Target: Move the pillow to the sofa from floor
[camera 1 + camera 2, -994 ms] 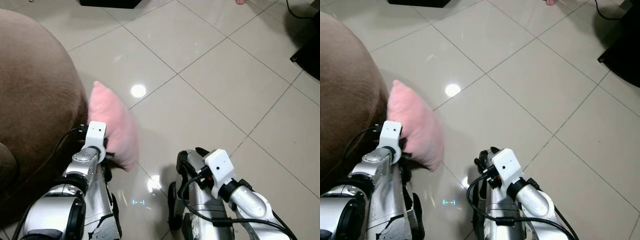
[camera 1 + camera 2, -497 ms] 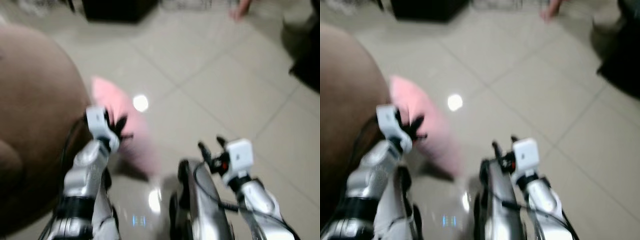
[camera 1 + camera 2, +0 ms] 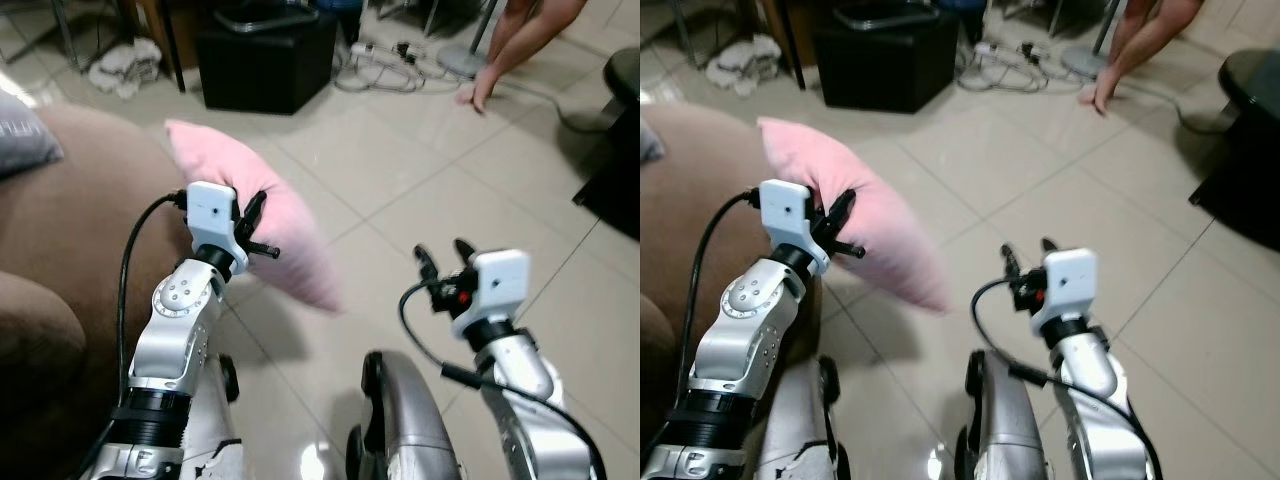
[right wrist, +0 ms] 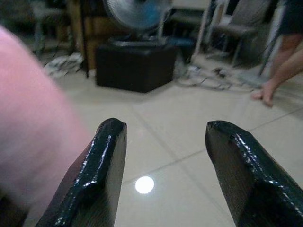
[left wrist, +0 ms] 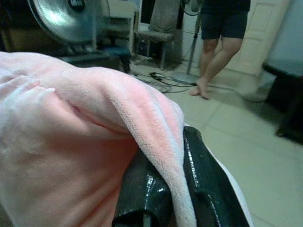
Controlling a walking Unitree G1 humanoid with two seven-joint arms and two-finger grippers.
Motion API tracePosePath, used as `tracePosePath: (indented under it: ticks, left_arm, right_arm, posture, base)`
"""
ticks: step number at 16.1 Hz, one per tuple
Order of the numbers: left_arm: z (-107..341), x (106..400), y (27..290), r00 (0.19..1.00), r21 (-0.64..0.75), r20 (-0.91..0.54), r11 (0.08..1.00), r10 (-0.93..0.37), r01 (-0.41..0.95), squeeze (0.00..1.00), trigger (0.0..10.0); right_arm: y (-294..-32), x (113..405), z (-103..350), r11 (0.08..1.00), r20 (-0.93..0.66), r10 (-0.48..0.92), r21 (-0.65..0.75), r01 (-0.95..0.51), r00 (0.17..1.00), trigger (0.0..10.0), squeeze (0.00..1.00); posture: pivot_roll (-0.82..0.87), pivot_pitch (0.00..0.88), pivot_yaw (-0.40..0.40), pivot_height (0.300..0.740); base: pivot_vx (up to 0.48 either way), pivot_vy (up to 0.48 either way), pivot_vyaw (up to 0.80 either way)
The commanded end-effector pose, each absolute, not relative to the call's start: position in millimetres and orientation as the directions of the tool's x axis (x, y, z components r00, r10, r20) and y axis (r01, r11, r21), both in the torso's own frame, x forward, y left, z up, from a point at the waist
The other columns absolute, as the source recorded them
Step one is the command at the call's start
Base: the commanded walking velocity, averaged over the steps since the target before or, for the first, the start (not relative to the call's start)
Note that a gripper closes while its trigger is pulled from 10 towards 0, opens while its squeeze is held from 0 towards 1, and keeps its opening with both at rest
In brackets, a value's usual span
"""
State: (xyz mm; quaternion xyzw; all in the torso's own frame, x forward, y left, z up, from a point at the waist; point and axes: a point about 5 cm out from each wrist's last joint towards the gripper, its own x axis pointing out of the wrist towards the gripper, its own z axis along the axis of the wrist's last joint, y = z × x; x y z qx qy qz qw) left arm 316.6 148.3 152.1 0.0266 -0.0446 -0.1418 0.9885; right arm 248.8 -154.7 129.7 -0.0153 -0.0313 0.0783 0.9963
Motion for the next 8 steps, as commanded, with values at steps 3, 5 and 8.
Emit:
tracePosePath:
  ticks: [3,5,8]
  left_arm:
    - [155.9,313.5,140.4,0.941,0.165,0.147,0.946,-0.303,0.279,0.0,10.0]
    - [151.9,312.4,136.3,0.937,0.207,0.136,0.935,-0.32,0.289,0.0,10.0]
    - [150.9,317.8,135.2,0.944,0.228,0.134,0.936,-0.302,0.267,0.0,10.0]
  right_arm:
    - [-164.0,250.2,130.1,0.996,0.052,0.09,-0.016,-0.089,0.995,10.0,0.0]
    - [-165.3,249.5,128.3,0.997,0.042,0.083,-0.012,-0.082,0.996,10.0,0.0]
    - [-162.9,250.0,126.6,0.995,0.028,0.099,-0.014,-0.098,0.995,10.0,0.0]
  posture:
    - [0.04,0.0,-0.084,0.62]
    - [0.05,0.0,-0.086,0.645]
    - [0.04,0.0,-0.085,0.675]
  base:
    - [0.0,0.0,0.0]
    - [0.0,0.0,0.0]
    - [0.0,0.0,0.0]
